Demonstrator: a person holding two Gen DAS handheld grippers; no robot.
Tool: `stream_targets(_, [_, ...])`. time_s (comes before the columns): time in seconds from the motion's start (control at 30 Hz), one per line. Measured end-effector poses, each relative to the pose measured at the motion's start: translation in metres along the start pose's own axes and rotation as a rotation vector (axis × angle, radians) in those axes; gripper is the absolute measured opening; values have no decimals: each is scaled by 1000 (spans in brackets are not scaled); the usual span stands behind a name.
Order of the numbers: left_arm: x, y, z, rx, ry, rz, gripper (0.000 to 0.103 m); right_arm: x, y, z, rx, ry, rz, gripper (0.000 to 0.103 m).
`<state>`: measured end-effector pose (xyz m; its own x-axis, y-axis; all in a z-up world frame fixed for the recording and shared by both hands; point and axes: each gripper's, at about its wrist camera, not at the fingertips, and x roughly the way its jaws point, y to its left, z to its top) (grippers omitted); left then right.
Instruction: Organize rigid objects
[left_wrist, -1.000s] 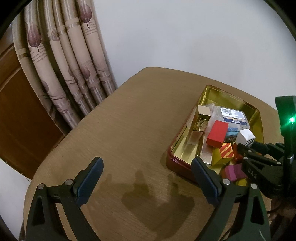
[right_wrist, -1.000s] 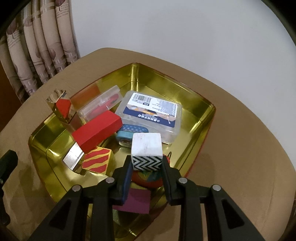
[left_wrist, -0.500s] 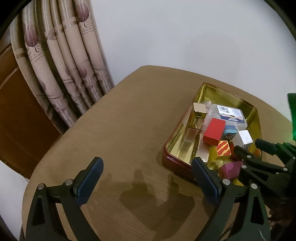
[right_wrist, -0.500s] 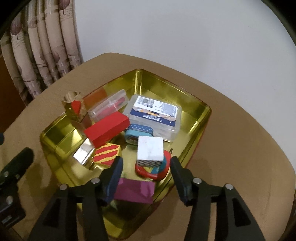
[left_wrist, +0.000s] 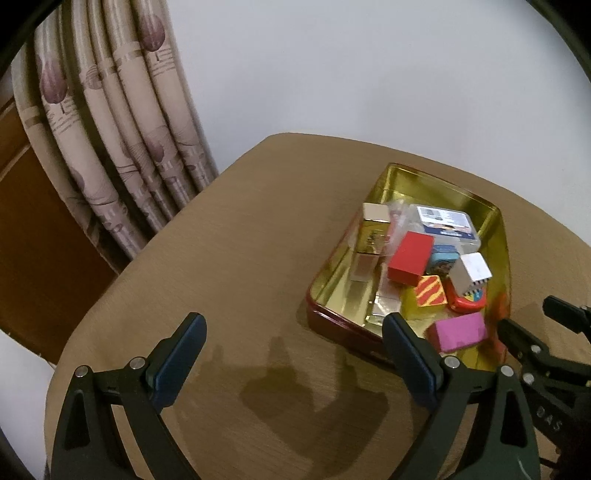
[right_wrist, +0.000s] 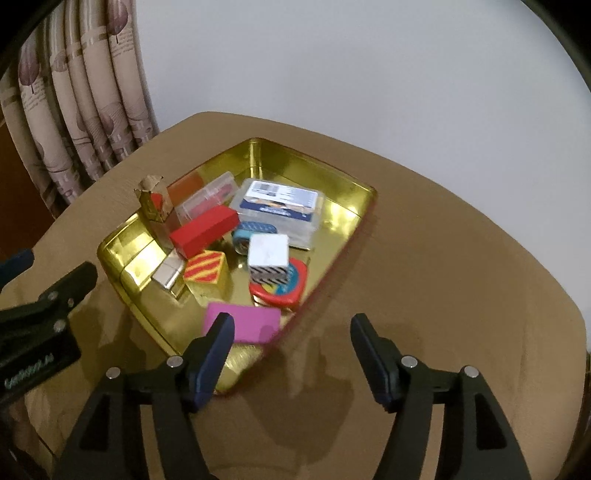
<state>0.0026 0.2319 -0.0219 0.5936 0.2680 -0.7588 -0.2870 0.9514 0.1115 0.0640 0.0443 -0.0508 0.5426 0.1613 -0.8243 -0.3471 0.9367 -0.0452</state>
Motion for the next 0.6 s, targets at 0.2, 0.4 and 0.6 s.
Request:
stream_targets(0.2, [-4,-11,-2,52,-13,-2,95,-16,-10,-16,21,-8,-4,68])
stream_targets(0.4, [-8,-15,-3,63,-14,-22,95,-22,-5,-25,7,-15,-6,69])
stream_targets(0.6, [-8,-15,-4,67,-13,-29,95,-28,1,-26,-4,-20,4,69])
